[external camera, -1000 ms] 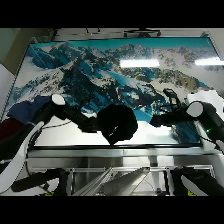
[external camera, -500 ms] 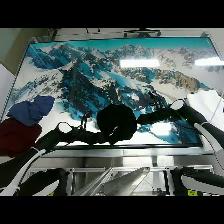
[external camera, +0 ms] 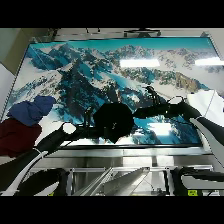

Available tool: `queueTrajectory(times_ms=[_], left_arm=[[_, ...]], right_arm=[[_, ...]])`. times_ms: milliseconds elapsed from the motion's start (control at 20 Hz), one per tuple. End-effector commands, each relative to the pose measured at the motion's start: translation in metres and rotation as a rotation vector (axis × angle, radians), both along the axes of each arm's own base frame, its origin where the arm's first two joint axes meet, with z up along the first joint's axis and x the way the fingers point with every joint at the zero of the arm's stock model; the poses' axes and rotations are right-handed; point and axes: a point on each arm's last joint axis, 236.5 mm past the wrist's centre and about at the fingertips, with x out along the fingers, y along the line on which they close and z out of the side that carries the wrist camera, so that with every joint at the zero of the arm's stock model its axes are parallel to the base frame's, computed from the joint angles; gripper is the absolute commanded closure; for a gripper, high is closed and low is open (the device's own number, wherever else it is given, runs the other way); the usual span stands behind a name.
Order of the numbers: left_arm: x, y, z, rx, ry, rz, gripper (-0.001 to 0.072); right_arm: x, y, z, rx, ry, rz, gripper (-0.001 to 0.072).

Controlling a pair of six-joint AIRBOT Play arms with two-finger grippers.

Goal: Fold the shirts.

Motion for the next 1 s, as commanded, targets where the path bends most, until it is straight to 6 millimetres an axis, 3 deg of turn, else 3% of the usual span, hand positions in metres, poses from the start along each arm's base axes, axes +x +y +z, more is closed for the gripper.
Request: queueTrajectory(times_ms=[0, 200, 400, 600, 750, 950], left_arm=[[-0.002, 0.005, 0.002, -0.012, 0.025, -0.009, 0.0005], [0.002, 0.012, 0.003, -0.018, 0.033, -0.003, 0.0005], [0.000, 0.013, 0.002, -0.016, 0.033, -0.010, 0.0005], [-0.011, 0.017, -0.008, -0.003, 0.054, -0.027, 0.0004], [-0.014, 0.016, -0.007, -0.009, 0.064, -0.036, 0.0004], [-0.015, 0.015, -0.006, -0.014, 0.072, -0.034, 0.0004]], right_arm=[[0.011, 0.006, 0.030, 0.042, -0.075, 0.027, 0.0693], [0.020, 0.006, 0.068, 0.053, -0.180, 0.025, 0.0694], [0.015, 0.004, 0.071, 0.035, -0.187, 0.047, 0.0694], [0.013, 0.011, 0.127, 0.093, -0.292, 0.083, 0.0694], [0.024, -0.011, 0.162, 0.033, -0.398, 0.040, 0.0695], [0.027, -0.042, 0.193, 0.004, -0.472, -0.035, 0.0694]])
